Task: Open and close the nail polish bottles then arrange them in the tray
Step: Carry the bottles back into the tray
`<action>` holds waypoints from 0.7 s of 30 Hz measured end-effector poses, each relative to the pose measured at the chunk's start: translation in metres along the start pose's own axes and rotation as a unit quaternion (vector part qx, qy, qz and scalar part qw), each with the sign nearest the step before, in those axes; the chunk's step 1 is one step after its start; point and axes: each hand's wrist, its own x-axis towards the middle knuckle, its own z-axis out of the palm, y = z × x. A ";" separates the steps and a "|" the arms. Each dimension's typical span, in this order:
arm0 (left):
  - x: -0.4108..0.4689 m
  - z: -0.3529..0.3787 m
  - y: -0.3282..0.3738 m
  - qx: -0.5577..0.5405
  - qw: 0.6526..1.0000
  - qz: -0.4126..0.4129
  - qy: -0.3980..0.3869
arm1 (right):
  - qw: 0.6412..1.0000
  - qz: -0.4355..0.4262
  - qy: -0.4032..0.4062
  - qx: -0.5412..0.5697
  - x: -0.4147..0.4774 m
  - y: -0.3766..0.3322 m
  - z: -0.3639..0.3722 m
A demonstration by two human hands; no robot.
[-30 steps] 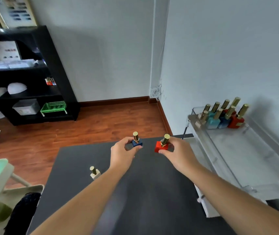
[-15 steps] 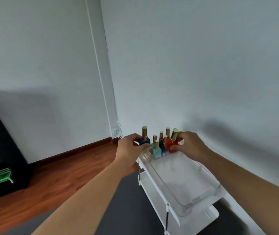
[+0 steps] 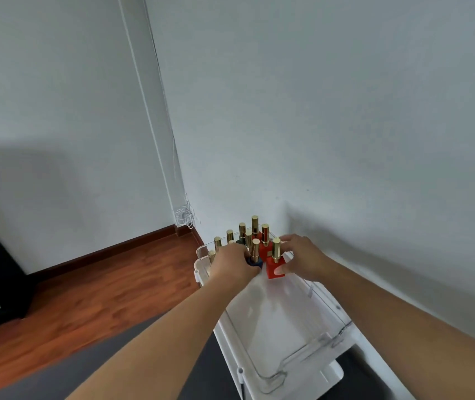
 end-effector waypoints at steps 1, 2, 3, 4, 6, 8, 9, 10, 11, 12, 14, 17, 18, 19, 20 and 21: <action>0.002 0.004 0.000 0.003 1.000 -0.003 -0.008 | 1.000 -0.004 -0.002 -0.012 0.003 0.001 0.002; 0.004 0.007 0.001 0.005 1.000 -0.008 -0.013 | 1.000 -0.006 -0.004 -0.030 0.006 0.002 0.004; 0.006 0.010 0.000 0.005 1.000 -0.013 -0.014 | 0.999 -0.006 -0.007 -0.049 0.008 0.002 0.006; 0.008 0.013 0.000 0.008 1.000 -0.016 -0.014 | 0.998 -0.005 -0.010 -0.061 0.010 0.003 0.007; 0.010 0.019 -0.001 0.017 0.999 -0.021 -0.016 | 0.998 0.002 -0.014 -0.064 0.013 0.005 0.008; 0.011 0.024 -0.002 0.012 0.999 -0.029 -0.021 | 0.998 0.006 -0.013 -0.063 0.014 0.008 0.008; 0.010 0.026 -0.003 0.007 0.999 -0.031 -0.025 | 0.997 0.005 -0.010 -0.070 0.014 0.008 0.008; 0.010 0.027 -0.003 0.003 0.999 -0.032 -0.028 | 0.997 0.004 -0.005 -0.075 0.013 0.008 0.008; 0.009 0.027 -0.003 0.002 0.999 -0.031 -0.028 | 0.998 0.001 0.003 -0.069 0.012 0.007 0.007; 0.008 0.024 -0.003 0.000 0.999 -0.029 -0.028 | 0.999 0.001 0.014 -0.044 0.010 0.006 0.005; 0.004 0.014 -0.001 -0.002 0.999 -0.025 -0.023 | 0.998 0.004 0.045 0.044 0.004 0.002 -0.005; -0.009 -0.016 -0.006 -0.036 0.999 -0.008 0.013 | 0.986 -0.021 0.101 0.127 -0.010 -0.011 -0.020; -0.015 -0.028 -0.011 -0.063 0.998 0.000 0.027 | 0.981 -0.030 0.129 0.144 -0.015 -0.018 -0.023; -0.023 -0.042 -0.018 -0.085 0.995 0.005 0.046 | 0.973 -0.041 0.159 0.162 -0.019 -0.029 -0.023; -0.031 -0.056 -0.027 -0.097 0.993 0.009 0.069 | 0.964 -0.057 0.188 0.180 -0.022 -0.043 -0.021; -0.041 -0.071 -0.040 -0.098 0.990 0.011 0.097 | 0.954 -0.075 0.208 0.200 -0.026 -0.061 -0.016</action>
